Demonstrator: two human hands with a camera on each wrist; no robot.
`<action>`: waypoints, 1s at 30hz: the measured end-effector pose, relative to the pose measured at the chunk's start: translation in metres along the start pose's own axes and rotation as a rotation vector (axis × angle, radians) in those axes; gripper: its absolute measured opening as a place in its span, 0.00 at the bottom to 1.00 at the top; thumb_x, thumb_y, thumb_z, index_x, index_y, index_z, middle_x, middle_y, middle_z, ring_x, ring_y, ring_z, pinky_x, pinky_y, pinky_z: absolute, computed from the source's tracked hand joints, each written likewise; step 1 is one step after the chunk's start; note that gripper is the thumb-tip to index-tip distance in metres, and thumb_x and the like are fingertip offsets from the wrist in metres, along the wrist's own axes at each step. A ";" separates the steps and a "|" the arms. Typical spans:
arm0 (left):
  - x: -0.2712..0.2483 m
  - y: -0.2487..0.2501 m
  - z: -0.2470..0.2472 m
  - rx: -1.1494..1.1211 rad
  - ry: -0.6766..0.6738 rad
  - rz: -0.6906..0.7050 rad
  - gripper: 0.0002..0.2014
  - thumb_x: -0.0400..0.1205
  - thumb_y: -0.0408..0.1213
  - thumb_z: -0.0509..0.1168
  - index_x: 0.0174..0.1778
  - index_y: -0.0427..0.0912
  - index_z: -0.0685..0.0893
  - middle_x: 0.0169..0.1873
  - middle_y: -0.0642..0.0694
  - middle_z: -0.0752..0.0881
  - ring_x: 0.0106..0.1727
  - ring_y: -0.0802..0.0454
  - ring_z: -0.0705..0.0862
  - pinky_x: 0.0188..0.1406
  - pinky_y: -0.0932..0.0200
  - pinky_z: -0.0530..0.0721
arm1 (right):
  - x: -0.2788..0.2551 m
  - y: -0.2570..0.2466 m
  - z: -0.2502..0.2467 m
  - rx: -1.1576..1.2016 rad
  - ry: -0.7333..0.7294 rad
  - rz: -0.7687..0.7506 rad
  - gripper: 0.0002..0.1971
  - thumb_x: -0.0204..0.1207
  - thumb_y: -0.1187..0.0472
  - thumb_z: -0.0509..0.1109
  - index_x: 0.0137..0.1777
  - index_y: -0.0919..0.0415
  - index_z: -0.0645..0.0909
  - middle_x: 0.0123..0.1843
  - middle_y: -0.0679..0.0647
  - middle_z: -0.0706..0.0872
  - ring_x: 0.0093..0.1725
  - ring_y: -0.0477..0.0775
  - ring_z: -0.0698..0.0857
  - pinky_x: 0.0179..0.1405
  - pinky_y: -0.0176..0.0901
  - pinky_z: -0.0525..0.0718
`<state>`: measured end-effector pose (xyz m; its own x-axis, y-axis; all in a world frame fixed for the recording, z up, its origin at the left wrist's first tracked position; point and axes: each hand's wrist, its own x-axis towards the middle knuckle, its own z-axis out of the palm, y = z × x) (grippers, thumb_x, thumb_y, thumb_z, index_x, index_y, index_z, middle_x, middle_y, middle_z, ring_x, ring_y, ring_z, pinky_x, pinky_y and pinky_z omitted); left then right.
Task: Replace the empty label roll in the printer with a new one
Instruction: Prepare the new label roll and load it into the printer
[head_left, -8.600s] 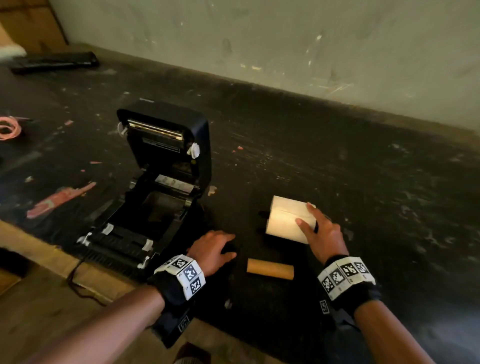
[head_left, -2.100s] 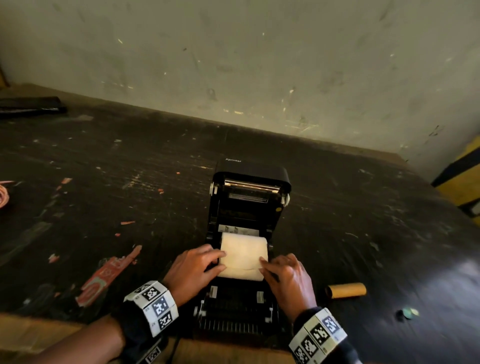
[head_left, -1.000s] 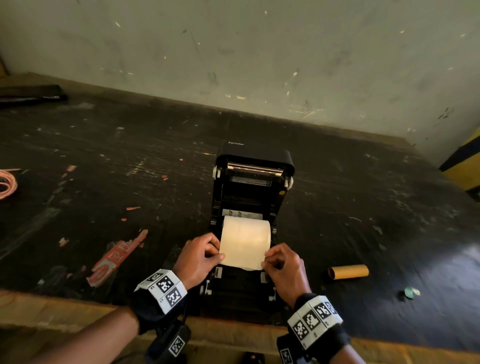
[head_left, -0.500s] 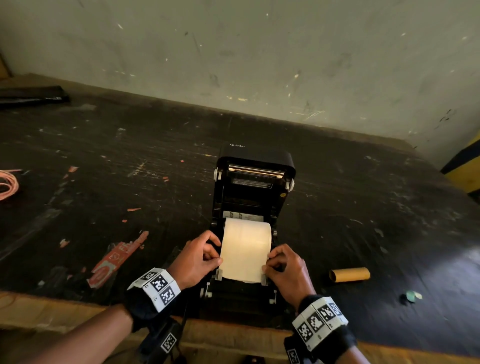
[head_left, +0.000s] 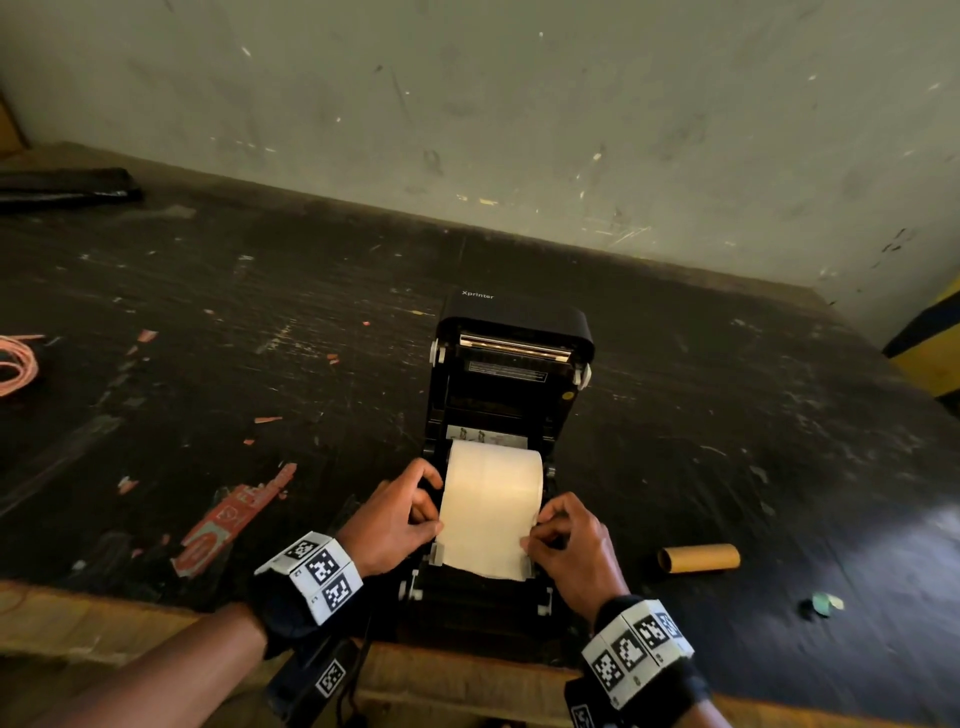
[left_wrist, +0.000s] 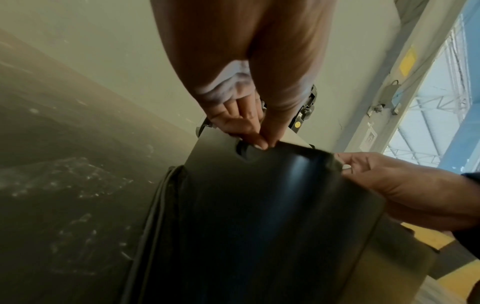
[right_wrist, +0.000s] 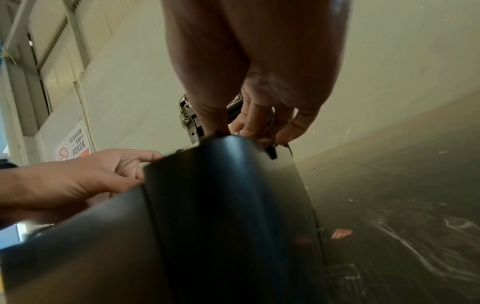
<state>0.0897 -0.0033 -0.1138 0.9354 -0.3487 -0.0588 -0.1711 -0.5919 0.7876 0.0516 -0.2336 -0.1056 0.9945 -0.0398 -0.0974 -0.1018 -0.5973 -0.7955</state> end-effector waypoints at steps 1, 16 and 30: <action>0.001 0.001 -0.001 0.007 -0.017 -0.001 0.20 0.75 0.35 0.70 0.57 0.53 0.69 0.37 0.53 0.87 0.43 0.60 0.84 0.44 0.69 0.72 | 0.000 0.000 0.000 0.000 -0.006 0.003 0.13 0.70 0.62 0.76 0.47 0.51 0.75 0.41 0.49 0.88 0.44 0.40 0.86 0.43 0.34 0.83; -0.005 -0.001 0.000 -0.057 0.032 0.019 0.35 0.74 0.39 0.72 0.71 0.58 0.59 0.38 0.53 0.87 0.42 0.62 0.84 0.55 0.54 0.81 | -0.002 0.005 0.002 -0.022 0.011 -0.064 0.17 0.72 0.65 0.73 0.54 0.49 0.70 0.38 0.48 0.89 0.42 0.35 0.86 0.45 0.35 0.84; -0.004 0.001 0.003 -0.083 0.048 0.124 0.43 0.76 0.33 0.69 0.75 0.69 0.51 0.36 0.50 0.87 0.40 0.58 0.85 0.45 0.65 0.83 | -0.007 0.011 0.004 -0.030 0.016 -0.128 0.26 0.72 0.64 0.74 0.62 0.45 0.66 0.40 0.47 0.88 0.45 0.36 0.85 0.52 0.35 0.83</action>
<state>0.0847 -0.0041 -0.1146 0.9227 -0.3792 0.0694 -0.2616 -0.4839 0.8351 0.0432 -0.2371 -0.1164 0.9996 0.0257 0.0139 0.0269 -0.6222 -0.7824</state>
